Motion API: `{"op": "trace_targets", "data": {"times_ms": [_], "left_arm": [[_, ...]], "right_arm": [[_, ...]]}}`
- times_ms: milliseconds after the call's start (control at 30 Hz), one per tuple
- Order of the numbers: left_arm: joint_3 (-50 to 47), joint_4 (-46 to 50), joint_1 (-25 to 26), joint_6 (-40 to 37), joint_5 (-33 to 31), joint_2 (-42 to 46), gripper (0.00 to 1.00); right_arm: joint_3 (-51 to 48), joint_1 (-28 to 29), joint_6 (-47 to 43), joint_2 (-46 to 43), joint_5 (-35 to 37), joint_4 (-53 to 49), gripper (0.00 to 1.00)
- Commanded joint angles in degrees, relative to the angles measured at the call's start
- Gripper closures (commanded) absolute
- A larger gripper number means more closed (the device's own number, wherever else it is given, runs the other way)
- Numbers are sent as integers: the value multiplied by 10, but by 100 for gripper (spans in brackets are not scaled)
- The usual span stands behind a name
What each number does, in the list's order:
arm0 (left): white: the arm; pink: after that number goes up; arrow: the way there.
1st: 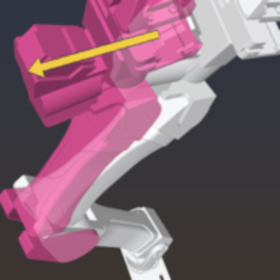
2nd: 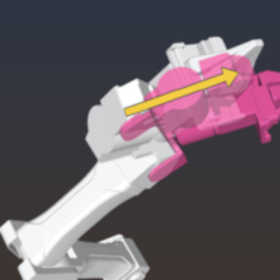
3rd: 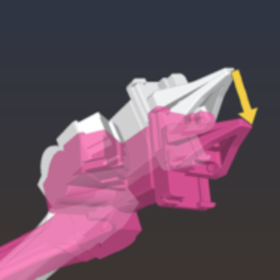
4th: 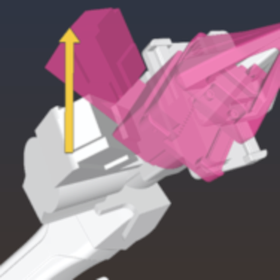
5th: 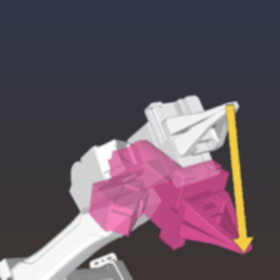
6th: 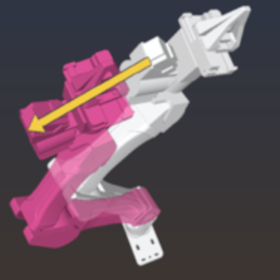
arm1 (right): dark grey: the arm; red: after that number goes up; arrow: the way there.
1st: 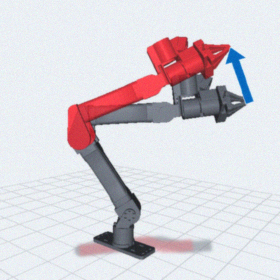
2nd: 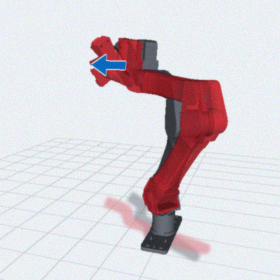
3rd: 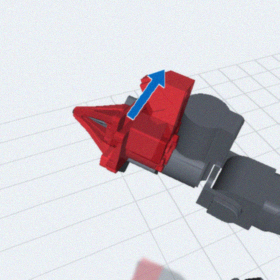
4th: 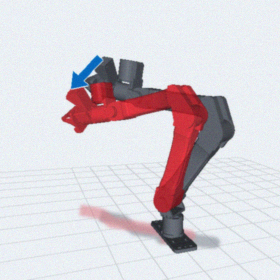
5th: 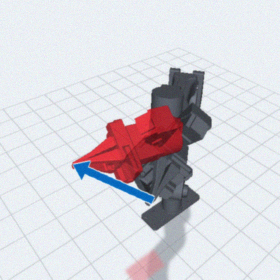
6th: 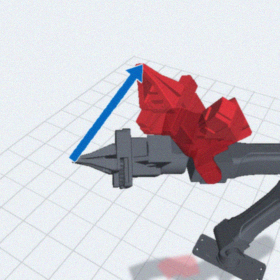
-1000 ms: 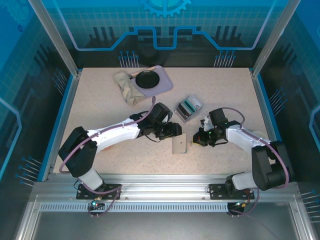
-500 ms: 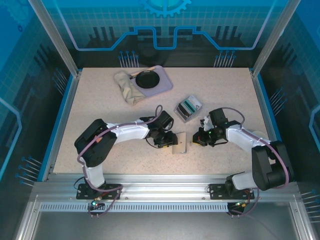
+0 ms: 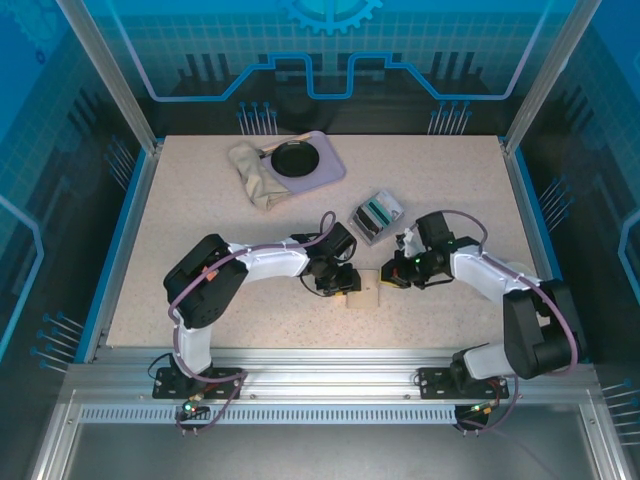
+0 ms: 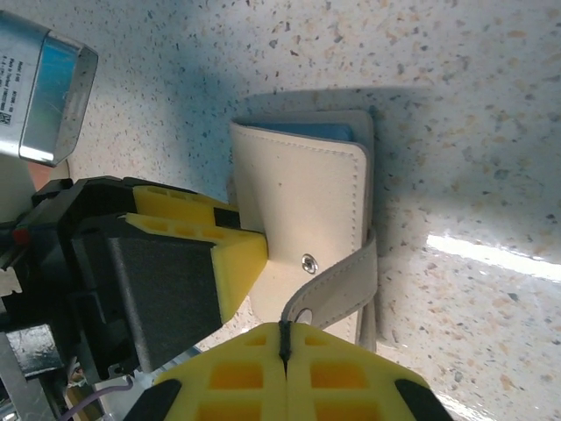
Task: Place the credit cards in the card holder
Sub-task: Close the button on the card holder.
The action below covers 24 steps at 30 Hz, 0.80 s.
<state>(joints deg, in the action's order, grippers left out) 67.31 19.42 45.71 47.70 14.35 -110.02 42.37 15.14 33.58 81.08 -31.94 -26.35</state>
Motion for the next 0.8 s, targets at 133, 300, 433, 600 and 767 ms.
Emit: {"op": "trace_targets", "data": {"times_ms": [133, 300, 433, 600, 767], "left_arm": [[11, 10, 7, -1, -5, -20, 64], [10, 8, 6, 0, -4, -19, 64], [9, 6, 7, 0, -2, -19, 65], [9, 5, 7, 1, -1, -18, 65], [7, 4, 7, 2, 0, -17, 65]], "right_arm": [[54, 49, -16, 52, 32, -46, 100], [73, 64, -23, 76, 65, -70, 100], [77, 72, -25, 92, 72, -76, 100], [98, 80, -27, 109, 77, -79, 100], [106, 86, -29, 120, 81, -80, 100]]}}
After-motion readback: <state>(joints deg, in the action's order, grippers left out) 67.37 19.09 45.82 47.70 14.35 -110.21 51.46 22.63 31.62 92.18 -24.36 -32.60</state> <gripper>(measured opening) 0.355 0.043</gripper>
